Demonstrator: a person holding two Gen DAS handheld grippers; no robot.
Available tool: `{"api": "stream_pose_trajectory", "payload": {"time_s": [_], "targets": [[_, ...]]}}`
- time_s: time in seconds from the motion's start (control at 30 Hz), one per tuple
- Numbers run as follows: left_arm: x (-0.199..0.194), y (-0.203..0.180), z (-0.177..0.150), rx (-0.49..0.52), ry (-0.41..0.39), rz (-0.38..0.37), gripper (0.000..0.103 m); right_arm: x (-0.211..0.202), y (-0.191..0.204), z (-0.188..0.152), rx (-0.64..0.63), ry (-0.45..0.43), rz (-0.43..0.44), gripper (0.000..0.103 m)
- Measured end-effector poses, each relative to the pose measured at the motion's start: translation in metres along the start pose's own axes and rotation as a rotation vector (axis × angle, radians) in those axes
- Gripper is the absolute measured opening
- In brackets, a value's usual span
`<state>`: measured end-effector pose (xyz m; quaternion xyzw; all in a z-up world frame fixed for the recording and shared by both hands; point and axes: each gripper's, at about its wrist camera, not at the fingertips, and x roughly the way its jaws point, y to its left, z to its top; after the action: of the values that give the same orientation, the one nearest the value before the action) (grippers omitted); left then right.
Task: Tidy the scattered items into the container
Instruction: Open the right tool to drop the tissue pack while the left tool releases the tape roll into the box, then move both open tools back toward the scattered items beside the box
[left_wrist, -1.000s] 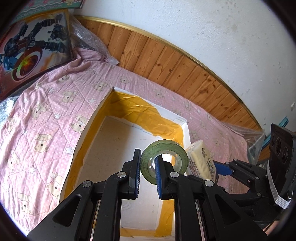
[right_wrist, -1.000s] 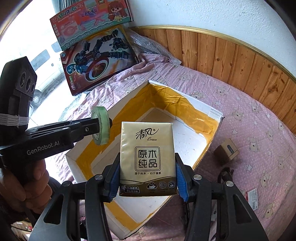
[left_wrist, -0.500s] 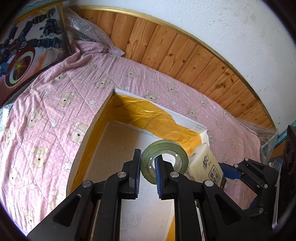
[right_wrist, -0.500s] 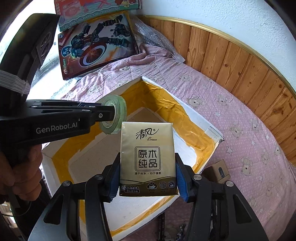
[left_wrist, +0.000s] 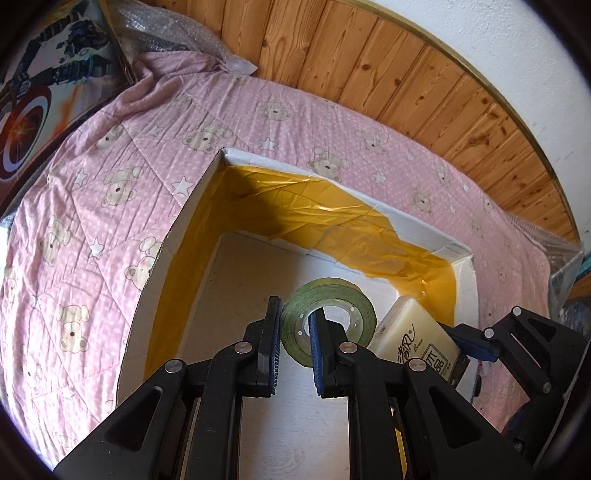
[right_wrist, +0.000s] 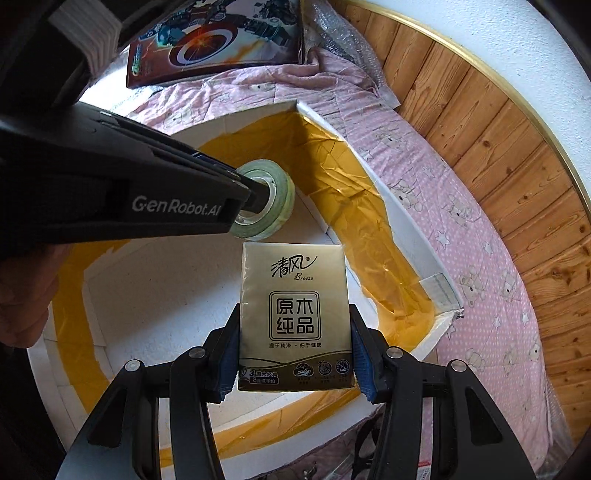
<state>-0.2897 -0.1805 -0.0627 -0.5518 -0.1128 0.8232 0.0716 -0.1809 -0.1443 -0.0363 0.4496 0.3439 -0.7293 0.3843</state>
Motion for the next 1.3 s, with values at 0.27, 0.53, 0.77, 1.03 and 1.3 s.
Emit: {"api": "stream_pose_trajectory", "payload": {"time_s": [0.27,0.53,0.77,1.03,1.3], "targets": [[0.037,0.001,0.005,0.037,0.092,0.067,0.015,0.034,-0.006,0.009,-0.060,0.125,0.026,0.053],[0.065,0.006,0.013,0.042,0.119,0.134,0.017,0.055,-0.008,0.010,-0.066,0.182,0.001,0.053],[0.064,0.004,0.013,0.034,0.130,0.132,0.046,0.049,-0.013,0.013,-0.034,0.160,-0.007,0.057],[0.023,-0.001,0.007,0.053,0.095,0.128,0.048,0.021,-0.013,0.002,0.010,0.130,-0.011,0.058],[-0.022,-0.006,-0.024,0.092,0.069,0.149,0.048,-0.026,0.000,-0.018,0.082,0.035,0.018,0.058]]}}
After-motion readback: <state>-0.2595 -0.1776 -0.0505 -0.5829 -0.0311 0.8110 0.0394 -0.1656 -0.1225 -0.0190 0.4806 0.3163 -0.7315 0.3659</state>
